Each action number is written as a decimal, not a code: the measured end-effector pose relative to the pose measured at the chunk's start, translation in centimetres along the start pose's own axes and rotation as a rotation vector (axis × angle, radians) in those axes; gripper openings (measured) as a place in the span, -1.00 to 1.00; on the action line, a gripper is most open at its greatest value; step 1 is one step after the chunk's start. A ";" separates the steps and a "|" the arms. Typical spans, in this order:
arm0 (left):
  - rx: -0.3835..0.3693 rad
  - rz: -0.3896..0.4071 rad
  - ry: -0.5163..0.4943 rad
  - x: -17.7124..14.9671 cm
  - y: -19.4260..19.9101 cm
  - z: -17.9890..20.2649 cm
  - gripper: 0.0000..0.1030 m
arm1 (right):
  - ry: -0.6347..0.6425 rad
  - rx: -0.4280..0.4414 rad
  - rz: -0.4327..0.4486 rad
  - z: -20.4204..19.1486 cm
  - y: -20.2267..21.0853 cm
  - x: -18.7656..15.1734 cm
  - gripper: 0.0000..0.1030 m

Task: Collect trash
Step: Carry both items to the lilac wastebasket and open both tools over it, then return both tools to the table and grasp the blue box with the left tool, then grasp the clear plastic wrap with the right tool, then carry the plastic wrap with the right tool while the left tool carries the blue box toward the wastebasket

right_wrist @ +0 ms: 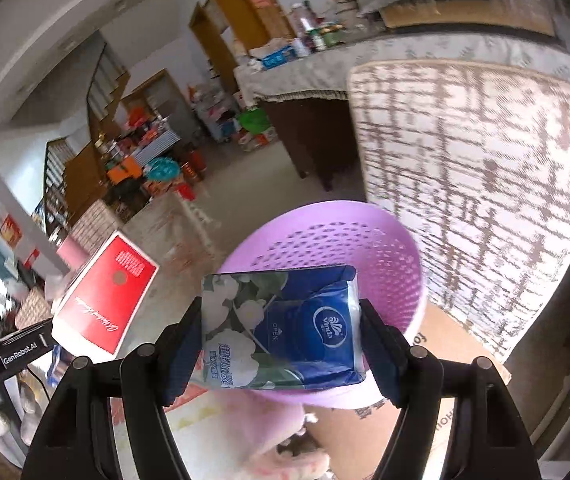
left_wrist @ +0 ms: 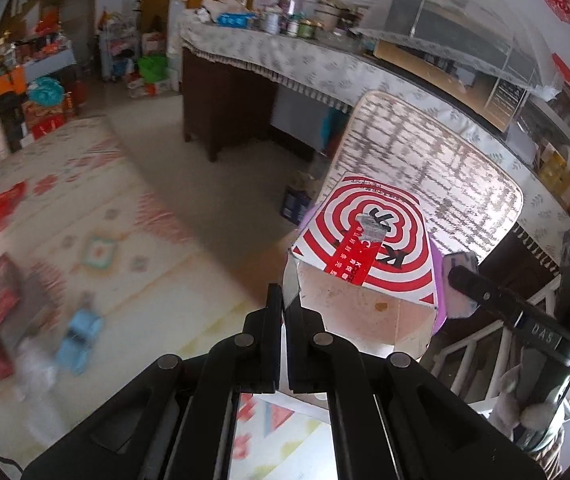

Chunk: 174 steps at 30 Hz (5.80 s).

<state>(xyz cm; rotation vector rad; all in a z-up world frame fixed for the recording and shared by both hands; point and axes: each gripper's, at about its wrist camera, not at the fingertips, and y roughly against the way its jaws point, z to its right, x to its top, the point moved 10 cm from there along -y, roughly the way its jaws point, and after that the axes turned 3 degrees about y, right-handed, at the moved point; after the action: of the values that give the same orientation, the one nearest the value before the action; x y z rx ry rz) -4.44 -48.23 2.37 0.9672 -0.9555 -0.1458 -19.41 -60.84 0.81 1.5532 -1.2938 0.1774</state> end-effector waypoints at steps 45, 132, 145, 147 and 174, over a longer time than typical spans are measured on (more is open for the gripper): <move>0.185 0.106 0.191 -8.8 13.1 -12.3 0.68 | 0.087 0.061 -0.049 -8.7 0.7 -5.1 0.73; 0.300 0.115 0.417 -16.5 16.3 -35.2 -0.09 | 0.338 0.145 -0.260 -32.8 -10.8 -12.9 -0.11; 0.327 0.098 0.388 -16.9 15.4 -34.8 -0.09 | 0.292 0.101 -0.191 -25.5 -3.8 -11.8 -0.11; 0.329 0.098 0.377 -16.8 15.2 -34.5 -0.09 | 0.275 0.082 -0.174 -23.6 -2.6 -11.3 -0.11; 0.258 0.084 0.199 -12.8 13.8 -20.2 -0.08 | 0.009 -0.158 0.001 5.1 11.8 -9.3 -0.09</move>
<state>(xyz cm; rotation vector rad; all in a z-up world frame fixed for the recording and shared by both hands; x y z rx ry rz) -1.09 -20.82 0.51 1.1533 -0.8416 0.1462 -34.84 -57.29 -0.41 1.4160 -1.2705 0.0811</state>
